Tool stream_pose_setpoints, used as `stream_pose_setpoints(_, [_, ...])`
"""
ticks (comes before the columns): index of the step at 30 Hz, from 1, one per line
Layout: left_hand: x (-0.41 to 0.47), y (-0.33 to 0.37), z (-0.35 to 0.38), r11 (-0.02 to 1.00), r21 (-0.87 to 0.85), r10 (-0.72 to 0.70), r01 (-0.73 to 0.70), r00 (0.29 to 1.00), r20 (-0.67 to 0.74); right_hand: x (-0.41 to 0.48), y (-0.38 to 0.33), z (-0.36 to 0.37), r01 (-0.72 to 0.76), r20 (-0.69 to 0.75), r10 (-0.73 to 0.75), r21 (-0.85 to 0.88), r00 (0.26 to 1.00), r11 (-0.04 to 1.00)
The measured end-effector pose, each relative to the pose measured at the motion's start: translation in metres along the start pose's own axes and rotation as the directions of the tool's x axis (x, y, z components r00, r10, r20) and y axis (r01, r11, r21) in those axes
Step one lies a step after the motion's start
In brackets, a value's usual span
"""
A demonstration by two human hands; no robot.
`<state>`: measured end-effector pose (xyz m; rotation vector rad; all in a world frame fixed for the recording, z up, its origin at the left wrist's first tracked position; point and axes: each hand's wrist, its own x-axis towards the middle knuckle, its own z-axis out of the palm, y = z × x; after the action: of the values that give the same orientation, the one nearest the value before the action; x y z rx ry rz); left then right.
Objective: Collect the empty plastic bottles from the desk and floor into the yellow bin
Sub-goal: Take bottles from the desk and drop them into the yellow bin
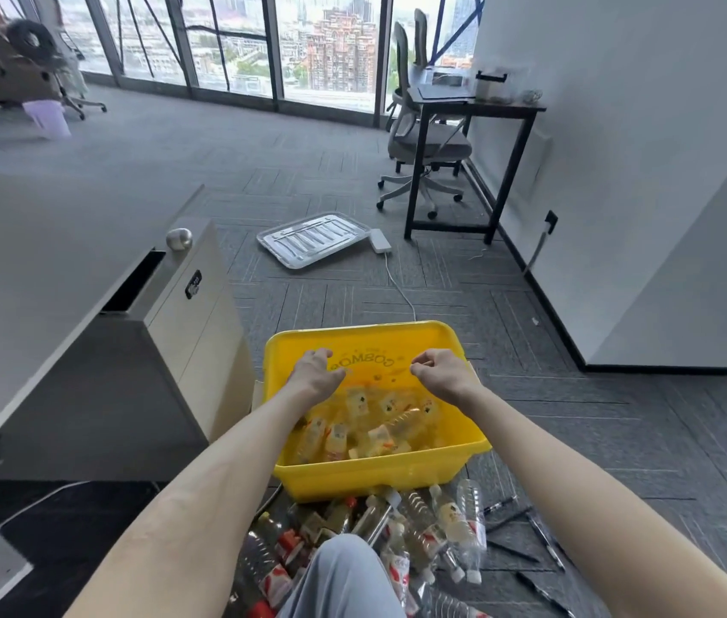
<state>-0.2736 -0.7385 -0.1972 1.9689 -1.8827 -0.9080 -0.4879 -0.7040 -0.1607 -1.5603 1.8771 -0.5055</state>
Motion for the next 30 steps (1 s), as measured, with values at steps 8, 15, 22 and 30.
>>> stream_pose_setpoints(8, [-0.032, -0.018, -0.05, 0.985, 0.17, 0.004, 0.0, 1.0, -0.024, -0.02, -0.049, 0.011, 0.131, 0.014, -0.131, 0.009, 0.991, 0.991])
stream_pose_setpoints(15, [-0.093, -0.033, -0.108, 0.968, 0.248, 0.001, 0.031, 0.992, -0.126, -0.055, -0.104, 0.029, 0.289, 0.033, -0.287, -0.066, 0.957, 0.955])
stream_pose_setpoints(22, [-0.176, -0.064, -0.164, 0.955, 0.292, 0.034, 0.052, 0.958, -0.284, -0.107, -0.172, 0.062, 0.493, 0.041, -0.492, -0.11, 0.87, 0.863])
stream_pose_setpoints(30, [-0.284, -0.12, -0.222, 0.959, 0.266, 0.059, 0.094, 0.855, -0.515, -0.172, -0.262, 0.118, 0.687, 0.083, -0.682, -0.087, 0.727, 0.722])
